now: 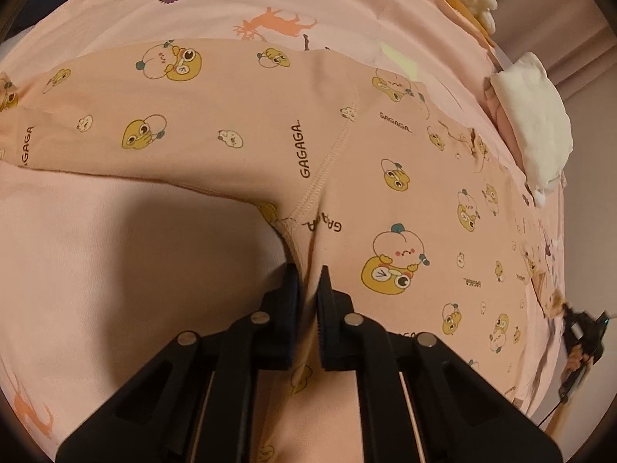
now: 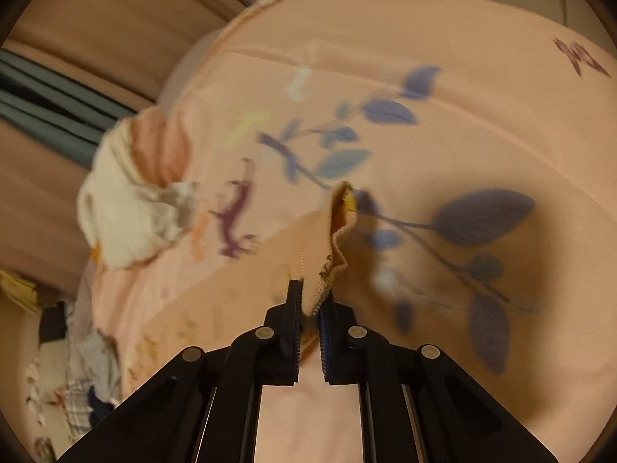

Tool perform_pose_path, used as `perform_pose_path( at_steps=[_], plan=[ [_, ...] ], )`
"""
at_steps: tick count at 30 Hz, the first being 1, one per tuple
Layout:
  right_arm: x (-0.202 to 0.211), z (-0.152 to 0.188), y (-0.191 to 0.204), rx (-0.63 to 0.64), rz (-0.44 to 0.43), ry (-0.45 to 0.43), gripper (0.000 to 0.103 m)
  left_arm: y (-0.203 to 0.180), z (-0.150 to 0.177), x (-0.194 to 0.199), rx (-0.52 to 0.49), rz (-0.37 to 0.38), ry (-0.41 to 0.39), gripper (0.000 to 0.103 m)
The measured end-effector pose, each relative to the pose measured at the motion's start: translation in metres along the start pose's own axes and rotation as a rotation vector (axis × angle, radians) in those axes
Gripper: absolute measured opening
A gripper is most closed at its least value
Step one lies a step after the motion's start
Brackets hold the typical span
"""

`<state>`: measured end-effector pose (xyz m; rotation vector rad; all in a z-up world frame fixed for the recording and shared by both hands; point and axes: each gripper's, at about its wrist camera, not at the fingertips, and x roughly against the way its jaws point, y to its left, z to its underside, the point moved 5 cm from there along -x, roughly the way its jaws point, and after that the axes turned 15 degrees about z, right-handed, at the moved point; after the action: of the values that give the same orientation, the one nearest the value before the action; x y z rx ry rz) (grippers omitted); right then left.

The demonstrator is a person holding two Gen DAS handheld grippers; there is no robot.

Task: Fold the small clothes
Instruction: 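Grasp the garment hem with the left tool while the right tool grasps a sleeve cuff, then fold the sleeve in across the body with the right tool and release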

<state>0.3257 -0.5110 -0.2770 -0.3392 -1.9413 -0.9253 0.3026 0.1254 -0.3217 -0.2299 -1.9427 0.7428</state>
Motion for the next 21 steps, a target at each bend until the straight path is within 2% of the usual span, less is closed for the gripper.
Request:
perform_pose_path(
  at_steps=[5,8,10,16,21],
  plan=[
    [0.026,0.007,0.056,0.107,-0.048,-0.034,0.009,0.002,0.001,0.001,-0.019,0.018,-0.004,0.007],
    [0.036,0.020,0.100,0.160,-0.132,-0.036,0.009,0.004,0.000,0.000,-0.028,0.046,0.001,0.007],
    [0.037,0.029,0.129,0.204,-0.155,-0.031,0.009,0.006,0.001,0.001,-0.034,0.064,0.004,0.007],
    [0.027,0.076,0.224,0.359,-0.208,0.019,0.009,0.015,-0.001,0.003,0.015,0.136,0.011,0.008],
    [0.003,0.136,0.295,0.490,-0.228,0.092,0.009,0.015,0.002,0.004,0.009,0.167,0.005,0.009]
  ],
)
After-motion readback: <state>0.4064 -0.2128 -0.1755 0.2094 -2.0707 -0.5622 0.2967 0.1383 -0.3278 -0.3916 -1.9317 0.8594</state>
